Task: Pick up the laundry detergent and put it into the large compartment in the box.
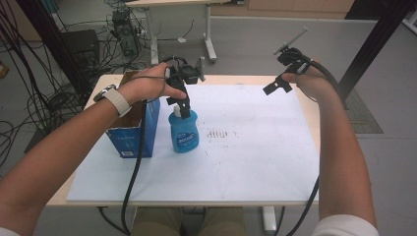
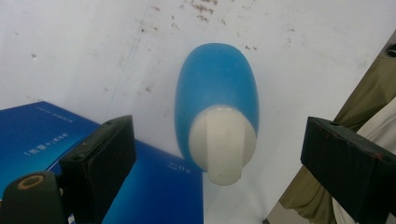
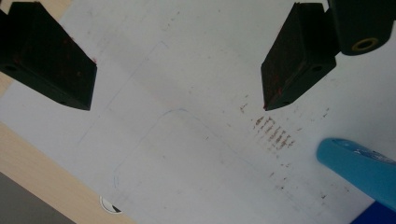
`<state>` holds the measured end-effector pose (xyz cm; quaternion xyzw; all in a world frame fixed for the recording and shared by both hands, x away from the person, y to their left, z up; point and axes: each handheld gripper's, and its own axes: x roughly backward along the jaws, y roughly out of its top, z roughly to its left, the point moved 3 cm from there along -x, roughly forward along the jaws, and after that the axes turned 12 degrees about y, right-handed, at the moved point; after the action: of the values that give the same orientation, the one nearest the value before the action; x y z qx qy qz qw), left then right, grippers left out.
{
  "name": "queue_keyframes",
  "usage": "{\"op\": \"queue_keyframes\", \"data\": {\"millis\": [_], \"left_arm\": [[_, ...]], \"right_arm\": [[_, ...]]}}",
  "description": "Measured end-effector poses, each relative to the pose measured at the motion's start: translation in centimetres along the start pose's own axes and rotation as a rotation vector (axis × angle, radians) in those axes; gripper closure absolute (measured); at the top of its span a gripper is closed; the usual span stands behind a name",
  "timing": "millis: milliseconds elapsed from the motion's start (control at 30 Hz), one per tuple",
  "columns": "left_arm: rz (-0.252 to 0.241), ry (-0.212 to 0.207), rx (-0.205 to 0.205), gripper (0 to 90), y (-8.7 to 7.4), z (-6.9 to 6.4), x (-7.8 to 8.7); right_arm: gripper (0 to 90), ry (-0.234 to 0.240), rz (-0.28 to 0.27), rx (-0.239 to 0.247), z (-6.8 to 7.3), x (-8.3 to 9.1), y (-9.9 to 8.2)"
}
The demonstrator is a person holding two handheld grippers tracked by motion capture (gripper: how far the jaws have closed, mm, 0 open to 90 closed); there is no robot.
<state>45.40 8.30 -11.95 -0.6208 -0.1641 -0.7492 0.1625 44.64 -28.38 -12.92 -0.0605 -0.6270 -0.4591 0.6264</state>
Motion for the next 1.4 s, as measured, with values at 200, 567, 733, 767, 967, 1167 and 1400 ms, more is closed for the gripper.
{"op": "queue_keyframes", "data": {"millis": [200,567,733,767,967,1167,1400], "left_arm": [[0.007,-0.001,-0.009,10.8,0.17,-0.07,-0.43],[0.007,-0.002,-0.006,10.8,0.12,-0.2,-0.9],[0.011,0.0,-0.012,10.8,0.18,-0.16,-0.93],[0.006,-0.002,-0.006,10.8,0.09,-0.16,-0.98],[0.006,-0.001,-0.006,10.8,0.1,-0.16,-0.98],[0.003,0.0,-0.008,10.8,0.15,-0.29,-1.01],[0.008,0.001,-0.012,10.8,0.24,-0.22,-1.02]], "right_arm": [[10.4,0.001,-0.001,-0.001,0.01,-0.02,-0.01],[10.4,0.003,-0.003,0.0,-0.06,-0.05,-0.15],[10.4,0.002,-0.001,-0.001,-0.11,-0.09,-0.13],[10.4,0.002,-0.002,-0.001,-0.12,-0.1,-0.13],[10.4,0.003,0.0,0.0,-0.12,-0.17,-0.08],[10.4,0.005,-0.001,0.002,-0.07,-0.2,-0.04],[10.4,0.003,-0.001,-0.002,-0.08,-0.11,-0.11]]}}
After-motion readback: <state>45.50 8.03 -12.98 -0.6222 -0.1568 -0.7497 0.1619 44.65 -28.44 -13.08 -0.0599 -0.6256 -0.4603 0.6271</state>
